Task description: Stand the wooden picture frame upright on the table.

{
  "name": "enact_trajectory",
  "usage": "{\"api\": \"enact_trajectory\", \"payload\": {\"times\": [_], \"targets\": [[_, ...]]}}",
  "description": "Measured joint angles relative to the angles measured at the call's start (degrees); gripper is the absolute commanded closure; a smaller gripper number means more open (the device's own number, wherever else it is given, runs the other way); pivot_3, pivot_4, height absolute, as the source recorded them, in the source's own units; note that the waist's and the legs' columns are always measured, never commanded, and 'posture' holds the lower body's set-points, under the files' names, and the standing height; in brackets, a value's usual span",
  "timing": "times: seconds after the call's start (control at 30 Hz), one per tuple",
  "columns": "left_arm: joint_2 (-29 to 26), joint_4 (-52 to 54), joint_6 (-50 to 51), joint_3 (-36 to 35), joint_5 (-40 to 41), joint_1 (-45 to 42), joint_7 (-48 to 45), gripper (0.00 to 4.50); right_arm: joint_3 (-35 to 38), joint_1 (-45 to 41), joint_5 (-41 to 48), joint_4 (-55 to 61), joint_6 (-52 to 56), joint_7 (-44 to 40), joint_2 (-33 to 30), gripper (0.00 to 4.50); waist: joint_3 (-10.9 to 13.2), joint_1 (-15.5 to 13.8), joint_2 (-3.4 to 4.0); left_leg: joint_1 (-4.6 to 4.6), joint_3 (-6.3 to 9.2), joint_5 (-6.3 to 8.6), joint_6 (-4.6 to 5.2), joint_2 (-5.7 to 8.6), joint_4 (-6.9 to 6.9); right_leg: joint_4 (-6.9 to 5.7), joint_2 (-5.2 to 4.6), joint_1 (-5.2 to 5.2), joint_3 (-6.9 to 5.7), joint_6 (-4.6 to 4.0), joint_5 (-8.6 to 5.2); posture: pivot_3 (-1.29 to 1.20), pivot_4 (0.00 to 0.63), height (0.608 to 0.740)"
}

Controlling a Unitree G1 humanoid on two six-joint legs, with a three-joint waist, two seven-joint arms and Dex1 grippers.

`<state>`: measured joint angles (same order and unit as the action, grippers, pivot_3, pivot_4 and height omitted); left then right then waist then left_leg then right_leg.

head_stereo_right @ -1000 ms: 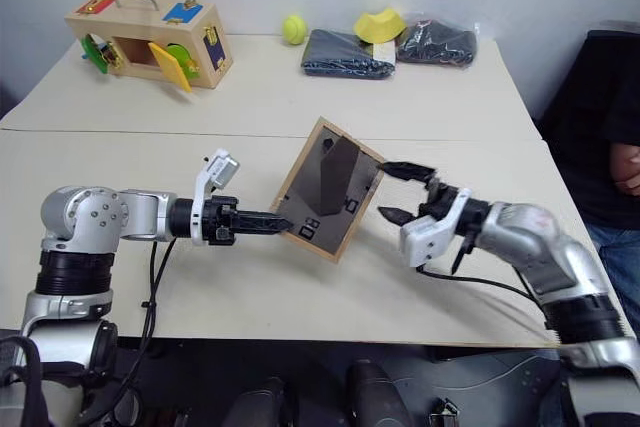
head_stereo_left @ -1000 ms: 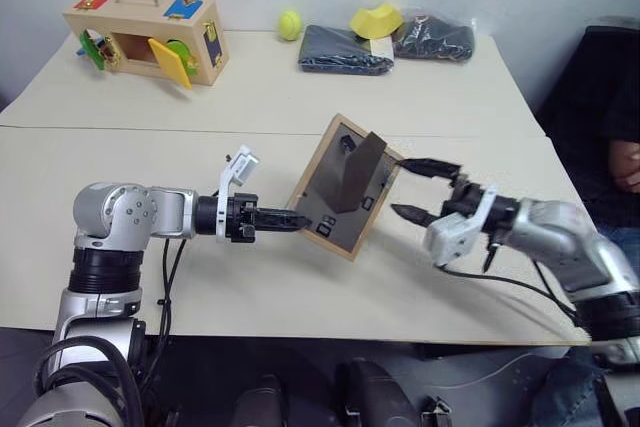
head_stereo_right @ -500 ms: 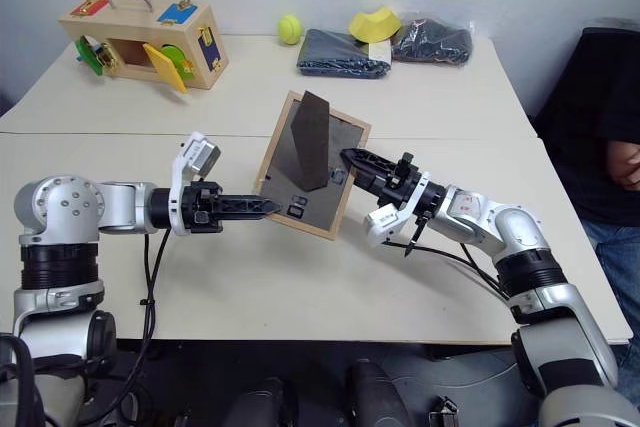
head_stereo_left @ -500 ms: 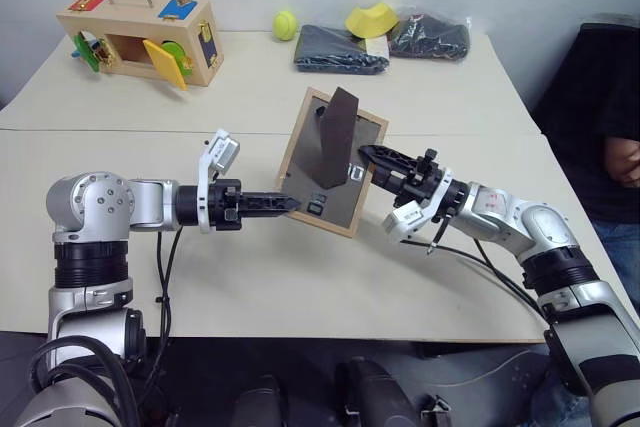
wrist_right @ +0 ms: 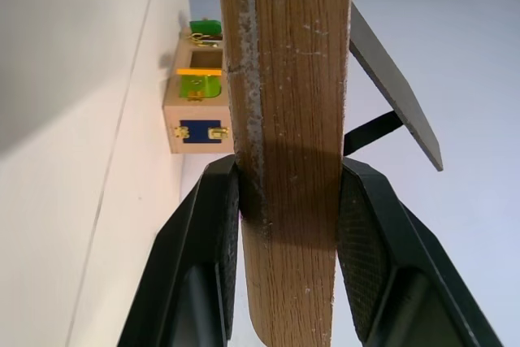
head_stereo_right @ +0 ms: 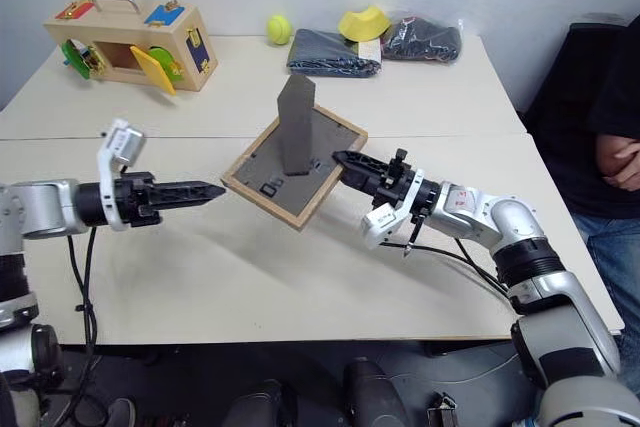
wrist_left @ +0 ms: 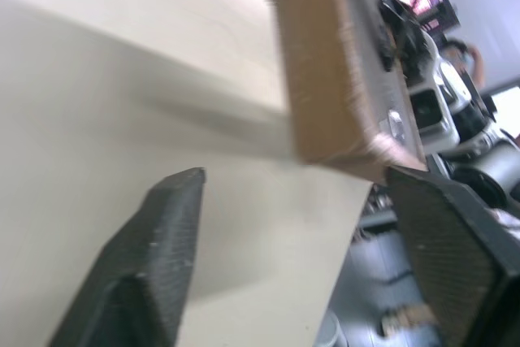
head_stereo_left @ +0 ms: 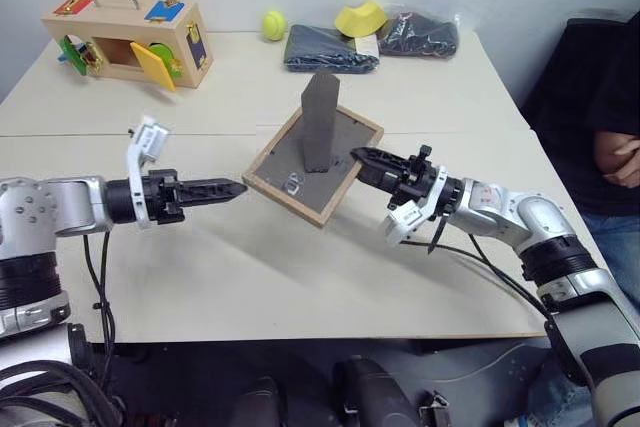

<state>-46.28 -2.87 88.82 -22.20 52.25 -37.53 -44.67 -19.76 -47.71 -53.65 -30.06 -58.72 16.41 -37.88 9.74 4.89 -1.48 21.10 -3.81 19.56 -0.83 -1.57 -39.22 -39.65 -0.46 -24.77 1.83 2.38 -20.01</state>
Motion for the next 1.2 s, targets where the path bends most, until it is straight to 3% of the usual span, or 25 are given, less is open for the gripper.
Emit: {"api": "enact_trajectory", "payload": {"times": [0.13,0.23,0.33,0.43,0.5,0.6,0.7,1.03,1.07,1.2], "targets": [[-3.1,6.0,-1.6,-4.1,1.5,5.0,-1.0,0.00,-0.4,-1.0,7.5,-3.4,-1.2,-5.7,0.2,3.25,0.0,0.2,0.00,-0.01,0.00,0.00,0.00,0.00,0.02,0.01,0.00,0.02,0.01,0.00,0.00,0.00,0.150,0.740],[-7.0,15.5,-10.3,-6.6,0.8,14.6,-6.2,0.00,-1.7,1.4,28.7,-3.6,3.1,-22.6,0.7,3.25,0.0,0.5,-0.03,-0.05,0.07,0.00,0.00,-0.08,0.09,-0.05,0.02,0.16,-0.07,0.00,0.00,0.00,0.150,0.740],[-7.9,21.7,-20.2,-8.8,-0.8,19.7,-9.7,0.00,-2.1,8.1,63.4,9.0,27.7,-48.4,2.3,3.26,0.0,-0.1,-0.03,-0.03,0.24,0.02,0.04,-0.09,-0.01,0.02,0.00,0.23,-0.16,0.00,0.00,0.00,0.150,0.740],[-5.8,23.8,-26.6,-9.3,-1.2,19.4,-8.4,0.00,-0.7,10.7,86.2,20.8,54.9,-61.6,2.0,3.26,0.0,-0.9,0.02,-0.04,0.31,0.06,0.12,-0.05,-0.03,0.08,-0.08,0.29,-0.24,0.00,0.00,0.00,0.150,0.740],[-4.2,24.7,-29.5,-9.2,-1.5,19.0,-6.7,0.00,2.1,10.6,96.5,25.5,69.7,-64.4,1.9,3.26,0.0,-1.6,0.02,-0.01,0.34,0.11,0.20,-0.06,-0.03,0.14,-0.08,0.28,-0.28,0.00,0.00,0.00,0.150,0.740],[-3.9,25.3,-31.6,-8.9,-1.2,18.9,-5.5,0.00,5.1,10.1,102.7,26.1,83.4,-64.8,2.6,3.26,0.0,-1.9,0.01,0.04,0.35,0.13,0.22,-0.06,0.02,0.22,-0.09,0.26,-0.29,0.00,0.00,0.00,0.150,0.740],[-3.9,26.6,-32.5,-8.4,-0.3,19.0,-5.5,0.00,5.4,11.4,102.6,24.1,89.8,-64.8,5.6,3.26,0.0,-1.9,-0.01,0.09,0.34,0.14,0.24,-0.05,0.04,0.32,-0.10,0.22,-0.29,0.00,0.00,0.00,0.150,0.740],[-5.3,26.7,-33.9,-6.9,1.0,19.0,-5.9,0.00,6.5,17.6,93.9,23.2,87.9,-71.4,9.3,3.26,0.0,-1.6,-0.01,0.02,0.29,0.14,0.24,-0.04,0.06,0.26,-0.07,0.23,-0.25,0.00,0.00,0.00,0.150,0.740],[-5.7,26.6,-33.9,-6.8,1.2,19.0,-5.9,0.00,6.5,18.2,92.7,23.2,87.6,-72.2,9.3,2.54,0.0,-1.5,-0.01,0.02,0.29,0.14,0.23,-0.05,0.06,0.24,-0.07,0.22,-0.25,0.00,0.00,0.00,0.150,0.740],[-6.8,26.2,-34.4,-6.2,1.5,18.9,-7.1,0.00,6.4,19.4,88.6,23.1,87.4,-74.0,9.1,1.35,0.0,-1.7,0.00,0.03,0.30,0.13,0.22,-0.04,0.06,0.25,-0.07,0.21,-0.26,0.00,0.00,0.00,0.150,0.740]]}}
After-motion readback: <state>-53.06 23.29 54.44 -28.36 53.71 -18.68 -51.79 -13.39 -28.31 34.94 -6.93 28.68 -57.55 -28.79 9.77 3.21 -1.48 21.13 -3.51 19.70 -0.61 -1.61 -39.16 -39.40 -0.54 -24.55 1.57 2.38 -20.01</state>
